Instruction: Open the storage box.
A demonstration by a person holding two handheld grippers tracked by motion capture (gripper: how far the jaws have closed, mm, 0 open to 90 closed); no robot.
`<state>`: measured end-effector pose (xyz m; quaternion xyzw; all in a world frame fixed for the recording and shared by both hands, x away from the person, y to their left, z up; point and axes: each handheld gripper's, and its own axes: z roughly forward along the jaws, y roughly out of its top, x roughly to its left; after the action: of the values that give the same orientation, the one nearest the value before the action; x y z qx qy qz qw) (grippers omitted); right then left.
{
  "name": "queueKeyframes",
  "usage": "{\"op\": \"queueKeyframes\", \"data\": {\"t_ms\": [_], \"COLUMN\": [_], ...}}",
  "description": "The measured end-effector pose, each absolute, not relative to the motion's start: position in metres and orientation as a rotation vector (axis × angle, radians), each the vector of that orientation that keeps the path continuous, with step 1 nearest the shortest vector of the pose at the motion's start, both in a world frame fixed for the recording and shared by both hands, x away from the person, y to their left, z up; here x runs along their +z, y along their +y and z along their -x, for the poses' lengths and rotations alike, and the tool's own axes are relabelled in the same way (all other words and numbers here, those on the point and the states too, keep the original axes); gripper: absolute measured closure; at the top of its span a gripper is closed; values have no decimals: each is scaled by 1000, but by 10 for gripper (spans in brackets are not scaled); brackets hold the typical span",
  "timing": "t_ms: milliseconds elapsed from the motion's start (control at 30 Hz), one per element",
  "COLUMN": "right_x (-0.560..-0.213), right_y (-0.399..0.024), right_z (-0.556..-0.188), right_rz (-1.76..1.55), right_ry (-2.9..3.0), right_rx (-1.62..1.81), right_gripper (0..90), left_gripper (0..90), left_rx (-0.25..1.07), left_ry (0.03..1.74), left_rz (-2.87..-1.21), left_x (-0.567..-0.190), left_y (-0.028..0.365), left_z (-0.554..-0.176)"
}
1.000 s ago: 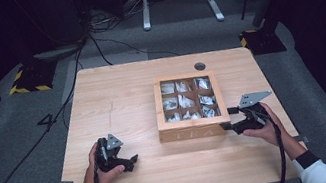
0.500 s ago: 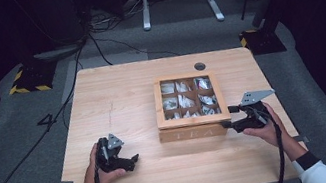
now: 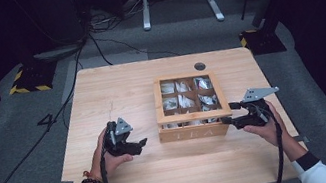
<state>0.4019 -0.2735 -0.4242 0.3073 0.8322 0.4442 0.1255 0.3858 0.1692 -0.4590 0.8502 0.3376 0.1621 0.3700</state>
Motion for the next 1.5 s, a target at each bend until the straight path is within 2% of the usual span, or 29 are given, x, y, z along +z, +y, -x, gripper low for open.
{"op": "queueKeyframes", "data": {"t_ms": [400,567,900,1000,1167,1233,1500], "right_x": [-417,-417,-413,-410,-409,-409,-414], "right_y": [-272,-273,-273,-274,-274,-275,-293], "right_z": [-401,-402,-403,-405,-405,-405,-399], "right_rz": [-864,-870,-884,-888,-887,-887,-900], "right_ry": [2389,2393,2366,2351,2337,2346,2365], "right_rx": [1287,1294,1328,1345,1363,1339,1260], "right_gripper": [311,307,305,303,307,353,339], "left_gripper": [181,205,192,198,193,191,205], "left_rx": [507,540,555,597,599,612,679], "left_ry": [771,752,691,653,624,608,596], "left_rz": [-2109,-2089,-2102,-2090,-2089,-2103,-2049], "left_x": [-427,-424,-419,-415,-413,-412,-403], "left_y": [144,134,113,104,100,99,97], "left_z": [-395,-398,-404,-405,-407,-408,-408]}}
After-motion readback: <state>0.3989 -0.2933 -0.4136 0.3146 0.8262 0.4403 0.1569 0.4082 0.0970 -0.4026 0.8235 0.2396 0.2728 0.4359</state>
